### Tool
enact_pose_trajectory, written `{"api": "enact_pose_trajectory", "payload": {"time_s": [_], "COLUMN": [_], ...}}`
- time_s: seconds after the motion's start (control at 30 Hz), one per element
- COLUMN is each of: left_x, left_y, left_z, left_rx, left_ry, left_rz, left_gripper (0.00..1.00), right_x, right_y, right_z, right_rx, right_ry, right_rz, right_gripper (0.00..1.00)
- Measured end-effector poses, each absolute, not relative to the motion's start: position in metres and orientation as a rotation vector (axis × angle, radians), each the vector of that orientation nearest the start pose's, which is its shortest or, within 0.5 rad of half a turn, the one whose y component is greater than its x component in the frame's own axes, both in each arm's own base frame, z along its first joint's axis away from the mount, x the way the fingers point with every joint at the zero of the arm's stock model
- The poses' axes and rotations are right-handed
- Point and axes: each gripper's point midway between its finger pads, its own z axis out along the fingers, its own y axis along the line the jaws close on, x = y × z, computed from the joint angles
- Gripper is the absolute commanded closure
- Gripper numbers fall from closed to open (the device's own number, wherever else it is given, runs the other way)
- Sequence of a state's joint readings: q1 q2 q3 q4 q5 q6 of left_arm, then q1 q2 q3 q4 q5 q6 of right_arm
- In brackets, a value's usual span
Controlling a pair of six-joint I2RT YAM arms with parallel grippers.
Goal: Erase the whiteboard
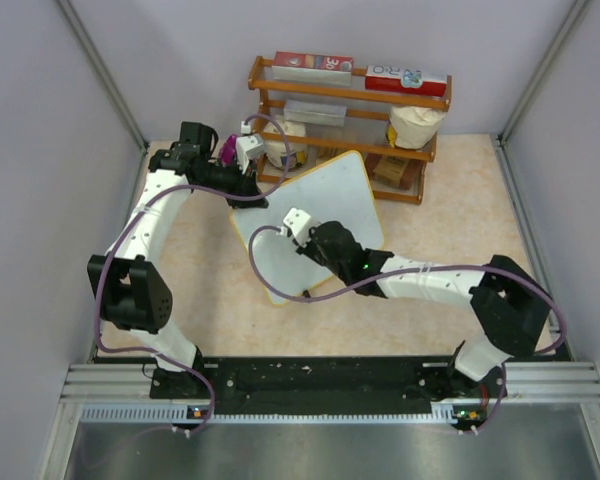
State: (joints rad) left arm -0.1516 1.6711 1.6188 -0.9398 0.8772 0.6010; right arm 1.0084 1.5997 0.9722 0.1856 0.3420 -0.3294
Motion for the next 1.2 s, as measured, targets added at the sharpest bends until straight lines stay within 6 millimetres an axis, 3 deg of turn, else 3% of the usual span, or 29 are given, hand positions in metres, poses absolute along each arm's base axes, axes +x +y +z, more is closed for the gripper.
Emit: {"api": "enact_pose_trajectory", "payload": {"time_s": [0.33, 0.67, 0.8, 0.97, 1.2], "left_x": [0.354, 0.354, 0.354, 0.354, 0.354], "left_y": [-0.175, -0.175, -0.175, -0.175, -0.174], "left_z": [0.233, 0.233, 0.232, 0.233, 0.232], "left_rx": [1.12, 1.119, 1.119, 1.116, 1.11], "left_ry": [1.988, 1.991, 1.991, 1.992, 2.0], "left_rz": [-0.88, -0.881, -0.881, -0.883, -0.882], "left_gripper": [1.0, 1.0, 1.0, 1.0, 1.0], "right_x": [0.361, 0.391, 0.388, 0.374, 0.336], "right_y": [0.245, 0.182, 0.178, 0.19, 0.243], "right_z": [0.14, 0.13, 0.124, 0.115, 0.107], "right_rx": [-0.833, -0.667, -0.654, -0.691, -0.847], "right_ry": [1.82, 1.919, 1.929, 1.924, 1.874], "right_rz": [-0.055, -0.119, -0.103, -0.071, 0.007], "right_gripper": [1.0, 1.0, 1.0, 1.0, 1.0]}}
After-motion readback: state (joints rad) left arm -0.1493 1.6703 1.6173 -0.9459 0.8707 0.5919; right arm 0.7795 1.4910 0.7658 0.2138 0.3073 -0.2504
